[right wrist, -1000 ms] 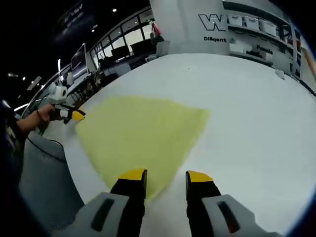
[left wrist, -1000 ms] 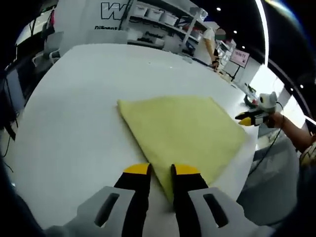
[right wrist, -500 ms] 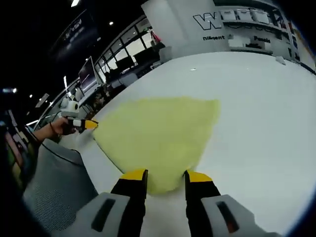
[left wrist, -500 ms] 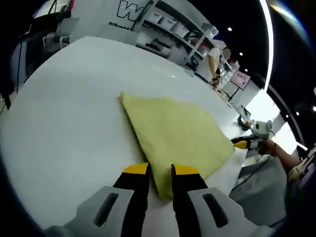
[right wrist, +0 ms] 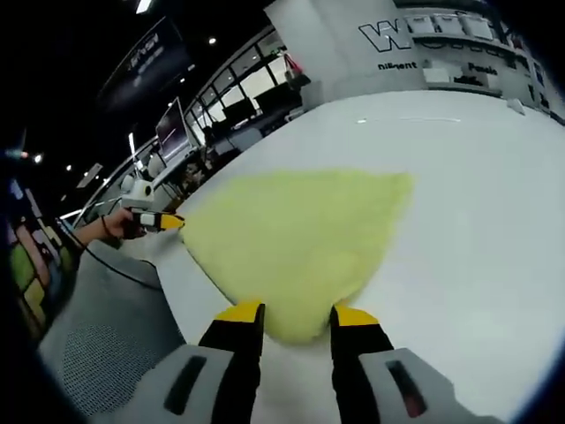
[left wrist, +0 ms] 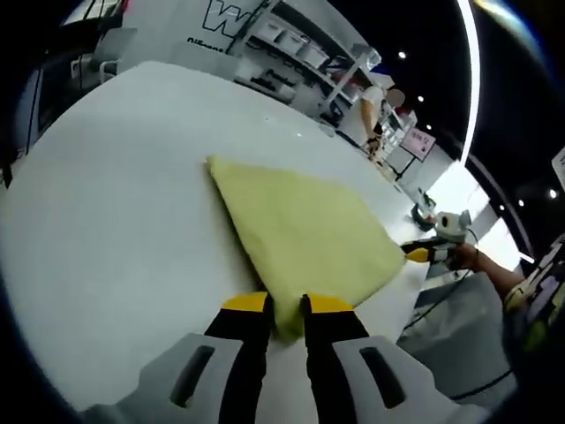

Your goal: Fold the garment on the visible template until the final outline fits inside the template.

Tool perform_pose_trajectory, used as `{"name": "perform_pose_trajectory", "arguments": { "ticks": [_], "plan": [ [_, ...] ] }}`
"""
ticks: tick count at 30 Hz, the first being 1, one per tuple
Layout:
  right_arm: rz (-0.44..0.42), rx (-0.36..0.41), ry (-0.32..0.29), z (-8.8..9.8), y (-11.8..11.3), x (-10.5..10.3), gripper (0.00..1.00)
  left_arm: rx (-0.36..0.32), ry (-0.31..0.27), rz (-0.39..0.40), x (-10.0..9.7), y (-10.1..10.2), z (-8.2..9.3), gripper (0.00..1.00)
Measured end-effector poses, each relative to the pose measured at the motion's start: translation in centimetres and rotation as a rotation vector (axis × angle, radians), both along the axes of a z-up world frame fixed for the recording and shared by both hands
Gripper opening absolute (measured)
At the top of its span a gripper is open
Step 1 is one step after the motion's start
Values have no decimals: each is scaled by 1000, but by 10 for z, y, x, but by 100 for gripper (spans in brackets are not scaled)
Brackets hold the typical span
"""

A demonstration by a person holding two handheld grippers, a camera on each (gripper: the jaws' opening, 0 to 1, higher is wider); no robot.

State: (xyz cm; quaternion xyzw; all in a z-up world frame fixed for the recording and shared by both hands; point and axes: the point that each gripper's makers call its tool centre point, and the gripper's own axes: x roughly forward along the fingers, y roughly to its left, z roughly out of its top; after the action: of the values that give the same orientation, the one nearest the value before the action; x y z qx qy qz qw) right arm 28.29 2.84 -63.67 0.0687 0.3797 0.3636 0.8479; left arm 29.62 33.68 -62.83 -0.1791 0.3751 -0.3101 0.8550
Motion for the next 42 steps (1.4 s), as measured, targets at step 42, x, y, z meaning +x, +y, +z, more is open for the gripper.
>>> {"name": "perform_pose_trajectory", "arguments": {
  "ticks": [42],
  "plan": [
    [183,-61,-47,24,-2,0,0,329,-287,-881,-21,-7,29,0]
  ]
}}
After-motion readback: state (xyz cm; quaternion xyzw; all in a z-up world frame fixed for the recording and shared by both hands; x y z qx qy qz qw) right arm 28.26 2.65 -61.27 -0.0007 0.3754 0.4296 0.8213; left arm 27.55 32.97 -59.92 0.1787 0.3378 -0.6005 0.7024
